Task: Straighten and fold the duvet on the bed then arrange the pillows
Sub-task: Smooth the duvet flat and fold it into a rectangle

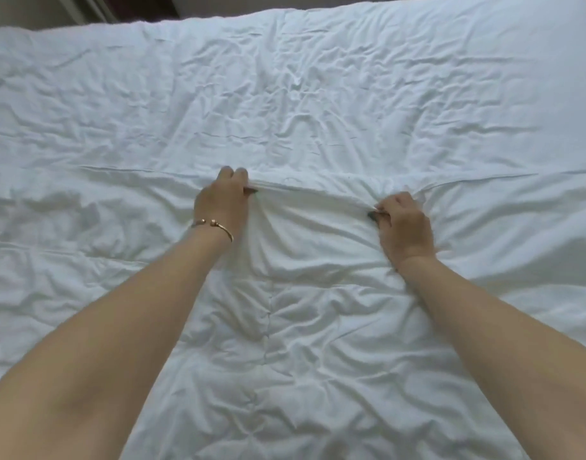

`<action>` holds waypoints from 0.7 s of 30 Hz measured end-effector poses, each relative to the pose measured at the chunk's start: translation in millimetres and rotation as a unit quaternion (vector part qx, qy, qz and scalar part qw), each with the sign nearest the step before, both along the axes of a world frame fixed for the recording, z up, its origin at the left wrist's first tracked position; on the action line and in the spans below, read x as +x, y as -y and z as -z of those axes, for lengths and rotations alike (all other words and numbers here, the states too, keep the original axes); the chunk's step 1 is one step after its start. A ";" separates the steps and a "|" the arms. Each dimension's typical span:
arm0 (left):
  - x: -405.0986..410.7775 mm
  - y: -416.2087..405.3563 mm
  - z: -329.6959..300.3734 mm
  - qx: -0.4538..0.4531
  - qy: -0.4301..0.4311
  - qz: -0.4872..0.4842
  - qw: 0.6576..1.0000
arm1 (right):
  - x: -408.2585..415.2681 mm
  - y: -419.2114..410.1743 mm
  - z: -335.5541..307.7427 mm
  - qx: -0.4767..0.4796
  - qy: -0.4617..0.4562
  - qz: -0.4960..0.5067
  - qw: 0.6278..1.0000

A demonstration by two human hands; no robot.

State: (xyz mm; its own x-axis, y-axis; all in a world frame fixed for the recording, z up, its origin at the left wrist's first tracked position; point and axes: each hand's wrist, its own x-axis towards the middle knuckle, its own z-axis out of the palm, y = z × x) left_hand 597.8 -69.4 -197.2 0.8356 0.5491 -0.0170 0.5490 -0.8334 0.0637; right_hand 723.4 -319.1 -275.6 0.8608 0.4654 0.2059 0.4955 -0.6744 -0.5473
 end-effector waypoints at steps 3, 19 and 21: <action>35.2 -11.8 -25.4 -0.006 0.102 -0.002 0.995 | 35.3 -9.5 -44.9 0.061 0.017 0.086 0.994; 58.9 37.1 115.4 -0.013 -0.062 0.021 0.998 | 45.0 1.0 55.0 -0.124 0.066 -0.020 0.990; 61.9 34.9 121.5 -0.007 -0.039 0.032 0.999 | 51.8 1.3 63.2 -0.109 0.062 -0.027 0.992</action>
